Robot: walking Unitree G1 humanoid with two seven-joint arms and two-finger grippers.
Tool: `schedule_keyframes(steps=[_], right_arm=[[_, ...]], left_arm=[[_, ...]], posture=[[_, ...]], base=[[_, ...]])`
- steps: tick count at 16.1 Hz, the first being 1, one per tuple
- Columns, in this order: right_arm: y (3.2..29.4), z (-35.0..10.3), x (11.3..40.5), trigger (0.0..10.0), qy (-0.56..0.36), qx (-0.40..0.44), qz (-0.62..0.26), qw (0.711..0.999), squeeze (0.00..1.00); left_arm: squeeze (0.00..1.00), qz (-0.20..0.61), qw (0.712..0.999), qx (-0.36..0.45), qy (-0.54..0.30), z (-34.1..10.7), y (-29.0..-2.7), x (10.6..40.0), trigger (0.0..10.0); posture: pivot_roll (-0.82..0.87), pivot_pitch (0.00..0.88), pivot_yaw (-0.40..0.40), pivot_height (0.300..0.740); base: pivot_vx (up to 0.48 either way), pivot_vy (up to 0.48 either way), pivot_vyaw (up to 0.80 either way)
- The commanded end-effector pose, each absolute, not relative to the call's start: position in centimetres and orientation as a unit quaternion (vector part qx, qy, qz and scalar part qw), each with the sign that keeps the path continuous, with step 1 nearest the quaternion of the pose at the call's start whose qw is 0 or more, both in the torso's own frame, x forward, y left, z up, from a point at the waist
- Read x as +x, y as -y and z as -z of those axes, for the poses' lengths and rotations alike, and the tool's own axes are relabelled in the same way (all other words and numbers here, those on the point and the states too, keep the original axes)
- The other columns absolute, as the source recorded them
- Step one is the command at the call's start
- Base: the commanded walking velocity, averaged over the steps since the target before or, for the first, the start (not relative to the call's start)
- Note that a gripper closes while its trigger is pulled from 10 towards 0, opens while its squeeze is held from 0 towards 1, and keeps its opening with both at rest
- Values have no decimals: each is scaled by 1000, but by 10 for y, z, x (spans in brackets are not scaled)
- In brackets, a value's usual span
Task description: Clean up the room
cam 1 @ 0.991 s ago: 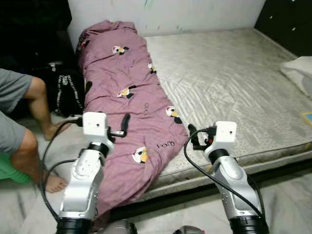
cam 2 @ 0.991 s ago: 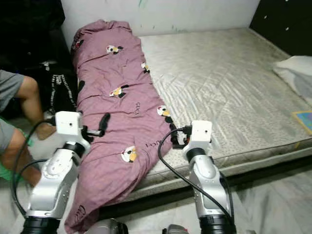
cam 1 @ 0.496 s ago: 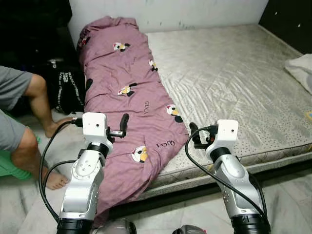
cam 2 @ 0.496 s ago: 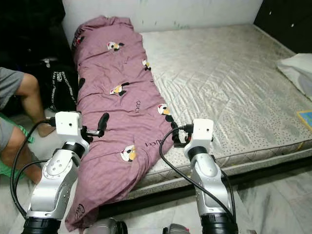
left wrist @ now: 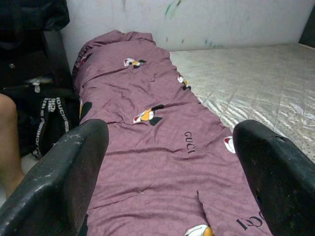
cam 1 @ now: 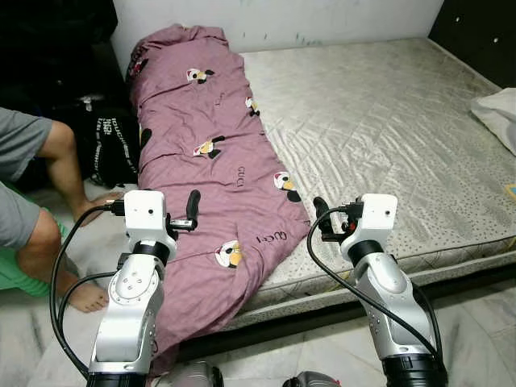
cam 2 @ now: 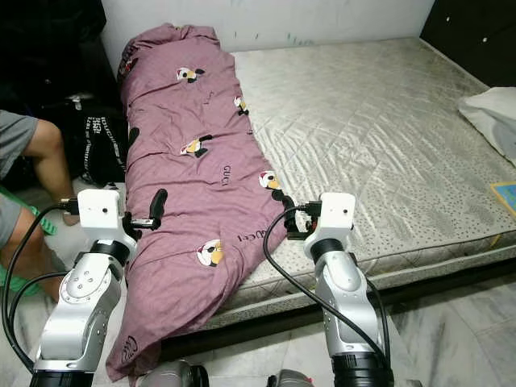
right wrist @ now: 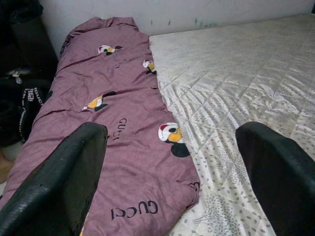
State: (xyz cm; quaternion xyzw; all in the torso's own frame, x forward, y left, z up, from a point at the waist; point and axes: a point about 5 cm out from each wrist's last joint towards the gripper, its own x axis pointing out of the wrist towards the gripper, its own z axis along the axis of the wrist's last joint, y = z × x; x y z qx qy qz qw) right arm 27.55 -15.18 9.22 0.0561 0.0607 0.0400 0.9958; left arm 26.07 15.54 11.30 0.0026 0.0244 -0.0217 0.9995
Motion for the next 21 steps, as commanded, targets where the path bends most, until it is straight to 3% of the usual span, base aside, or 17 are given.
schedule_keyframes(steps=[1,5,9,15,21], right_arm=[[154,-97,275,10000,-51,57,-37,996,0],[155,-97,273,10000,-49,61,-35,996,0],[156,-98,273,10000,-48,62,-36,996,0],[156,-98,274,10000,-49,66,-36,996,0],[157,-97,273,10000,-55,68,-37,996,0]], left_arm=[[0,15,1000,5,-15,-119,-158,262,10000],[0,12,1000,19,-21,-115,-159,258,10000],[0,9,1000,18,-23,-114,-160,258,10000],[0,12,1000,20,-21,-115,-159,259,10000],[0,15,1000,13,-16,-117,-158,260,10000]], posture=[[-20,0,-11,740],[-22,0,-8,740],[-24,0,-11,707],[-24,0,-13,622],[-27,0,-15,617]], base=[[0,0,0],[0,0,0],[0,0,0],[0,0,0],[0,0,0]])
